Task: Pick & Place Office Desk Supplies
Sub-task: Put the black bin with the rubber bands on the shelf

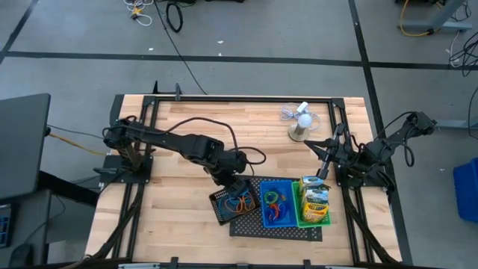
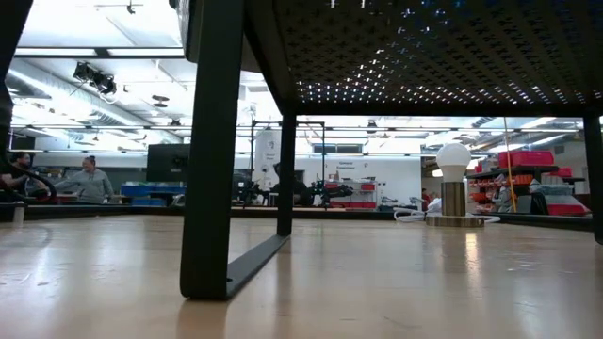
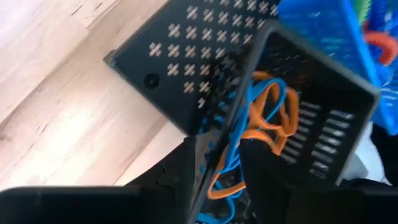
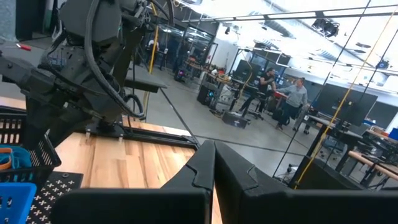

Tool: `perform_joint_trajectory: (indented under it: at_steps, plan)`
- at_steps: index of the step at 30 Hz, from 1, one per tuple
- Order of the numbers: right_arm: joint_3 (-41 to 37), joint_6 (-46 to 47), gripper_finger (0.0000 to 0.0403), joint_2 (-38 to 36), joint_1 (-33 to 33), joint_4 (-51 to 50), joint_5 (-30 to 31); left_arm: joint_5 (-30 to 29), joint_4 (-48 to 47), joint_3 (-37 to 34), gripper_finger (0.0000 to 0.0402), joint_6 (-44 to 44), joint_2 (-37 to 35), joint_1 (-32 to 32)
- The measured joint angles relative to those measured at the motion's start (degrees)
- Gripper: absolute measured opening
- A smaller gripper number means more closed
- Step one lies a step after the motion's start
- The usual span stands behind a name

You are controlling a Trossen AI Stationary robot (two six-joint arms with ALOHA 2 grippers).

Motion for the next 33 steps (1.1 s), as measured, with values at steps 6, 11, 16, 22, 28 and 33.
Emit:
perform_joint_trajectory:
  at_steps: [6,11,16,22,28,33]
  plan:
    - [0.00,-0.04,0.0011,-0.01,0.00,0.01,0.00,0.45,0.79,0.00,0.0146,0.25,-0.02,0.44]
    - [0.00,-0.50,0.0011,-0.02,0.02,0.02,-0.03,0.50,0.50,-0.04,0.0152,2.09,-0.31,1.14]
    - [0.00,-0.48,0.0011,-0.02,0.02,0.02,-0.44,0.27,0.20,-0.01,0.0158,4.41,-1.14,2.14]
    - [0.00,-0.44,0.0011,-0.01,0.00,0.05,-0.89,-1.68,-6.78,3.25,0.0159,9.84,-2.19,3.38]
    - [0.00,-0.41,0.0011,0.00,0.00,0.41,-1.05,-13.10,-22.01,9.17,0.0148,16.52,-3.61,3.75]
    - [0.00,-0.41,0.0011,0.00,0.01,0.39,-1.05,-16.75,-27.55,7.13,0.0069,22.33,-4.00,0.52]
